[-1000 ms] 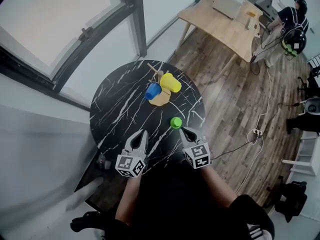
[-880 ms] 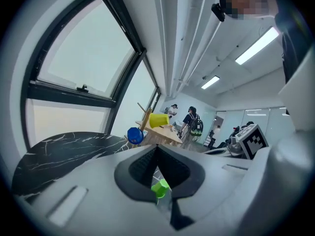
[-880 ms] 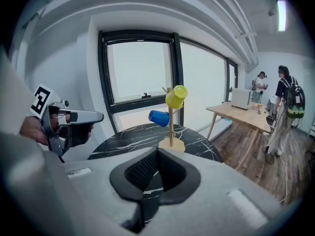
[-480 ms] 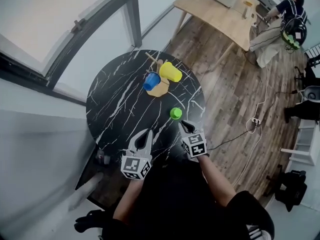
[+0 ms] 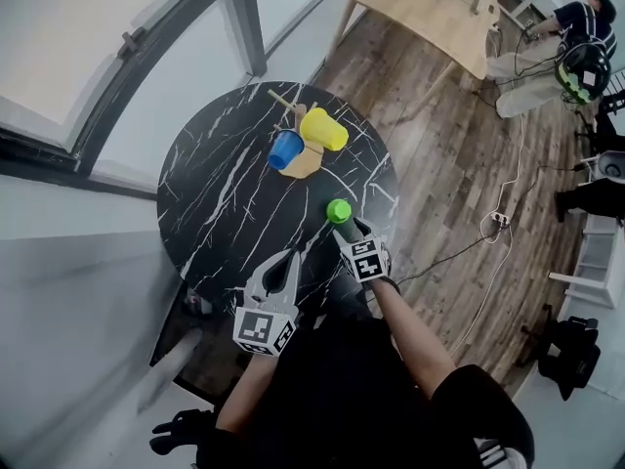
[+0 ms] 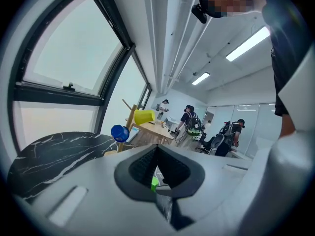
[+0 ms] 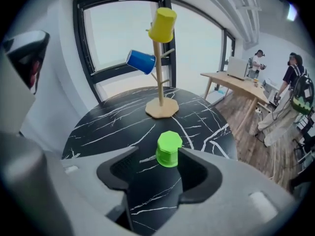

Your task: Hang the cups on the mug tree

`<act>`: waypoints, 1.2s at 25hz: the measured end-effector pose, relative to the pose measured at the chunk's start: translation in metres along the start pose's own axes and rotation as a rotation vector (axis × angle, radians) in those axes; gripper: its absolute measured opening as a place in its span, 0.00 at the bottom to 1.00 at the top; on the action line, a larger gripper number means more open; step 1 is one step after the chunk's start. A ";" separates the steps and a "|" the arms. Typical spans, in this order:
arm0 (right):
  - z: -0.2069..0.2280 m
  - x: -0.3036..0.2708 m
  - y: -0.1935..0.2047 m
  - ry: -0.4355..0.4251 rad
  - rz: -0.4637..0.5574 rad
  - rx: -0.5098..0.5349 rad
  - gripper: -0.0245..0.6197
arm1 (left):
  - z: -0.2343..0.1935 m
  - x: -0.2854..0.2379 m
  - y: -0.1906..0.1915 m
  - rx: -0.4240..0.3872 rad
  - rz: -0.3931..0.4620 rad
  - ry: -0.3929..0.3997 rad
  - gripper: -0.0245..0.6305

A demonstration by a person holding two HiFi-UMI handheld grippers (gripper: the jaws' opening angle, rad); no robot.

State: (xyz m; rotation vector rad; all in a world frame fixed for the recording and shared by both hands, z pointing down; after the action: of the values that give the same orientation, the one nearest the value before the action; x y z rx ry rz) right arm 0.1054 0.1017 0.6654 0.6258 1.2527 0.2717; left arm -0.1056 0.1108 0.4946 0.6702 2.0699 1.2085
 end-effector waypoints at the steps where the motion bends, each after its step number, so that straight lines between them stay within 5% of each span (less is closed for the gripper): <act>1: 0.003 -0.006 0.001 0.006 -0.006 -0.004 0.40 | 0.001 -0.001 0.001 0.004 -0.003 0.000 0.04; 8: 0.019 -0.036 0.000 0.030 -0.010 -0.027 0.46 | 0.002 -0.011 0.005 0.024 -0.022 -0.026 0.04; 30: 0.035 -0.037 -0.007 -0.002 0.034 -0.004 0.40 | 0.017 -0.036 0.002 0.045 -0.010 -0.037 0.04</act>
State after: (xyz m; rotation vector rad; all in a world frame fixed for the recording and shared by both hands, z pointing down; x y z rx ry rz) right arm 0.1263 0.0661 0.6969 0.6440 1.2401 0.3013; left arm -0.0687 0.0965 0.5001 0.6974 2.0731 1.1393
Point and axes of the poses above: the fingertips, and each gripper's own axes: x backward along the fingers, z to its right, y out of its underside, the point moved 8 cm from there along x, backward along the fingers, and after that the axes turned 7 degrees about -y, right-handed, at the moved point
